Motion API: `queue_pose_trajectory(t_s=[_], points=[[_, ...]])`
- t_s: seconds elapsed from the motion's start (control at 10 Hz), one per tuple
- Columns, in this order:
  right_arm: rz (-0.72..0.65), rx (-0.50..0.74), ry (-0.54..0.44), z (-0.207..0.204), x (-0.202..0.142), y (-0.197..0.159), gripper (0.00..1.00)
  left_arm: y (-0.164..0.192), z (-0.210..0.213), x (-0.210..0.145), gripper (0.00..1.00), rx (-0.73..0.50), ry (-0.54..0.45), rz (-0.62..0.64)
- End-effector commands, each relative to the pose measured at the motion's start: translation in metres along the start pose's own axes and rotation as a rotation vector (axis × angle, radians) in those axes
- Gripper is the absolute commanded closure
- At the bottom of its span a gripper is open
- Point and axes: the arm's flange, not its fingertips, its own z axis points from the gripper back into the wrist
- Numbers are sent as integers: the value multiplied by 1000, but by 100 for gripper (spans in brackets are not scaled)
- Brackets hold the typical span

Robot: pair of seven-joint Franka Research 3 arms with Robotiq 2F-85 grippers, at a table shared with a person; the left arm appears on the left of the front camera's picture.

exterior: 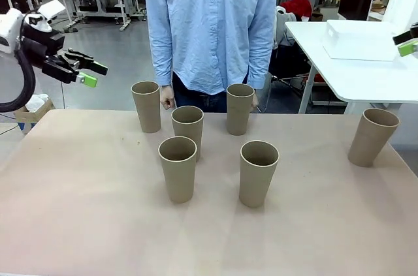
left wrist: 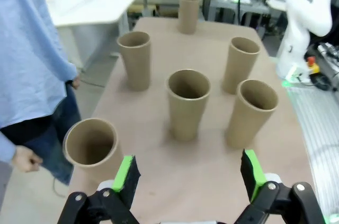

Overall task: Stack the cups and store them in the basket.
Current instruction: Pick up two Reusable plastic cups , one in each hand.

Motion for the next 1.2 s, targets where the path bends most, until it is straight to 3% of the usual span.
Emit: queue_pose_trajectory(t_s=[0.0,0.2,0.3,0.4,0.5,0.6,0.9,1.1], points=[[47,110,-57,13,-28,-39,0,27,11,-15,0,-35,-138,-76],[58,236,-130,16,-77,-52,0,45,13,-39,0,-114,-267,-45],[54,275,-206,17,-96,-54,0,48,8,-49,0,-97,-300,-18],[48,240,-253,16,-108,-56,0,48,0,-54,0,-98,-295,-6],[41,223,-160,9,-100,-39,0,44,-6,-51,0,-35,-254,49],[41,223,-160,9,-100,-39,0,44,6,-59,0,-96,-274,-16],[41,223,-160,9,-100,-39,0,44,6,-59,0,-96,-274,-16],[85,219,-272,9,-121,-67,0,62,-3,-81,0,-100,-309,10]])
